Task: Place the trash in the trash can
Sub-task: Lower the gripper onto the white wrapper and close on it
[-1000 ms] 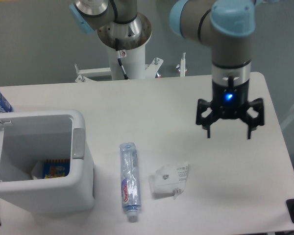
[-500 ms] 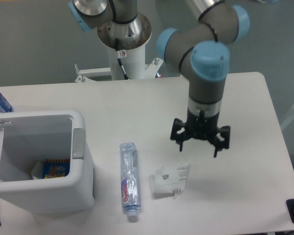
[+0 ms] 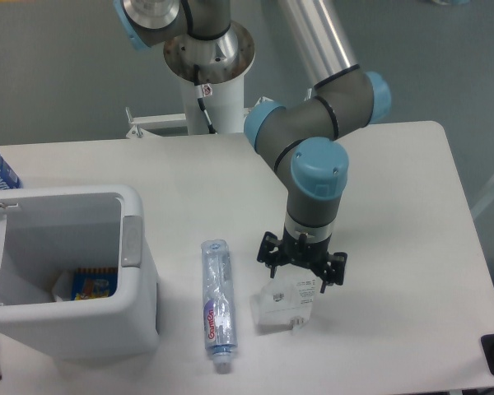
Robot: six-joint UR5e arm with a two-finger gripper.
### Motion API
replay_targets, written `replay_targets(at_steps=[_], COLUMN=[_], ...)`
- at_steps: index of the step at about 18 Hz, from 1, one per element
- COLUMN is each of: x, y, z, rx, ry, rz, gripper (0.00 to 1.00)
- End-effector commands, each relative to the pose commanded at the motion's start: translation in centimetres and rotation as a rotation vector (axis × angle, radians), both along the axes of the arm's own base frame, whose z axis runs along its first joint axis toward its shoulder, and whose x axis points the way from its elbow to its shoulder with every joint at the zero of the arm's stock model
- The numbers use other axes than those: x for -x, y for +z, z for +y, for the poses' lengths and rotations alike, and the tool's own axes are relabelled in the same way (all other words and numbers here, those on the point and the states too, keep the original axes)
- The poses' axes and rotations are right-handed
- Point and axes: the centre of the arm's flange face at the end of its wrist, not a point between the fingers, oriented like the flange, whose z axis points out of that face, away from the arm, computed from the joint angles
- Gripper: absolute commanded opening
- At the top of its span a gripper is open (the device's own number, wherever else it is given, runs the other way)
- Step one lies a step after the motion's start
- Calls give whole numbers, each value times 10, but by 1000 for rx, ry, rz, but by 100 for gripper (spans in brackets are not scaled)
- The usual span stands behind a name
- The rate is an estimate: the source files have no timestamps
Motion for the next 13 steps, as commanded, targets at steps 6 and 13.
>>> replay_targets(at_steps=[6,13], x=[-6,-9], y=[-11,-14], z=[14,16], rx=[-21,3], ry=[-22,-22], rz=[35,47], gripper=[100,56])
